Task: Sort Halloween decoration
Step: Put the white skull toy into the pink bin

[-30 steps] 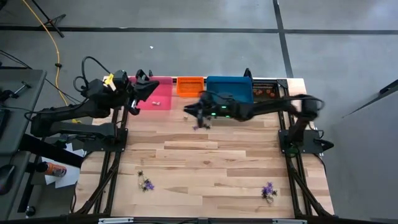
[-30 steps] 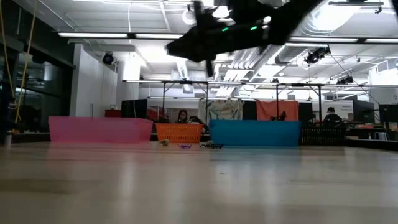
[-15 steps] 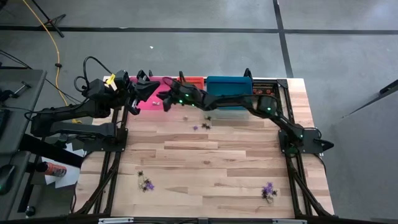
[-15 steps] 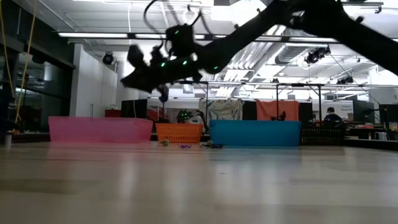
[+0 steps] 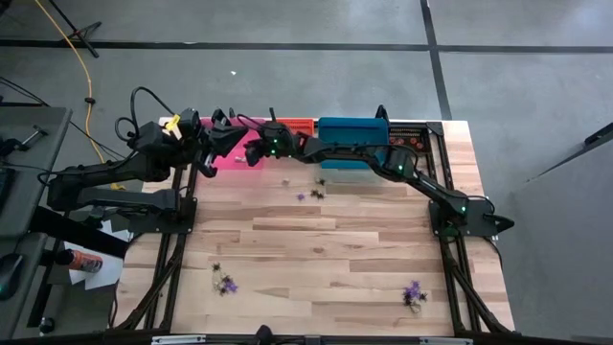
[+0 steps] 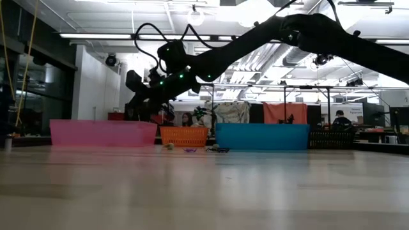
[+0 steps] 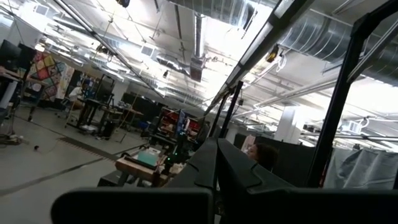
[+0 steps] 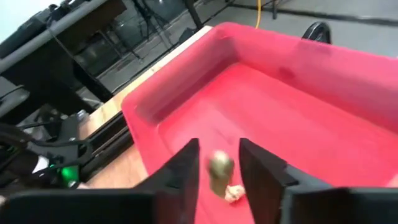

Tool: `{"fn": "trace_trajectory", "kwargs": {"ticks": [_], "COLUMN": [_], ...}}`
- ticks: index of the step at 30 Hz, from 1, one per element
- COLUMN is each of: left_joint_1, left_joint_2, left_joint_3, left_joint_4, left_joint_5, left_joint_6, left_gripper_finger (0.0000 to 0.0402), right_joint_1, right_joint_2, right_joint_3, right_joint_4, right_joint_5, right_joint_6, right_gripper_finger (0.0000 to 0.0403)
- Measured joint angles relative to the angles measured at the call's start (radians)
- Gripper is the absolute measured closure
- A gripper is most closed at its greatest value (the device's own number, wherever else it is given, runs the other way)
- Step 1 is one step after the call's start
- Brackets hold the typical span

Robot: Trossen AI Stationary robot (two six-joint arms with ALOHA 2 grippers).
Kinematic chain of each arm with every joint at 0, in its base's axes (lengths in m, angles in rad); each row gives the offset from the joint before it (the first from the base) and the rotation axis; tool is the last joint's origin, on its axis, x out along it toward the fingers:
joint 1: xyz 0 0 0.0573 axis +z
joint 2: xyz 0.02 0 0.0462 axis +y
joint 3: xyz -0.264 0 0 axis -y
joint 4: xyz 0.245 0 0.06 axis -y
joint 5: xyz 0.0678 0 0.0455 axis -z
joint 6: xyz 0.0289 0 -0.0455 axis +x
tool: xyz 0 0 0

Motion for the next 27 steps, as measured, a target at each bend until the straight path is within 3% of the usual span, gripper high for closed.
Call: {"fn": "trace_trajectory", "kwargs": {"ticks": [6, 12, 18, 23, 27], "left_joint_1": [0.000, 0.000, 0.000, 0.000, 0.000], "left_joint_2": [0.000, 0.000, 0.000, 0.000, 0.000], "left_joint_3": [0.000, 0.000, 0.000, 0.000, 0.000], "left_joint_4": [-0.004, -0.003, -0.006, -0.018, -0.050], "left_joint_5": [0.000, 0.000, -0.001, -0.002, -0.011], "left_joint_6": [0.000, 0.000, 0.001, 0.011, 0.019], "left_gripper_finger": [0.0401, 0.0401, 0.0401, 0.0401, 0.0401], "right_joint_1": [-0.006, -0.043, -0.072, -0.061, -0.056], "right_joint_2": [-0.005, -0.092, -0.265, -0.378, -0.468], "right_joint_3": [0.000, 0.000, -0.001, -0.001, -0.151], "right_joint_4": [-0.007, -0.086, -0.450, -0.855, -0.960], "right_joint_5": [-0.063, -0.239, -0.357, -0.372, -0.451], "right_joint_6": [0.000, -0.075, -0.335, -0.589, -0.632], "right_gripper_finger": [0.0211, 0.0191, 0.0190, 0.0190, 0.0190]}}
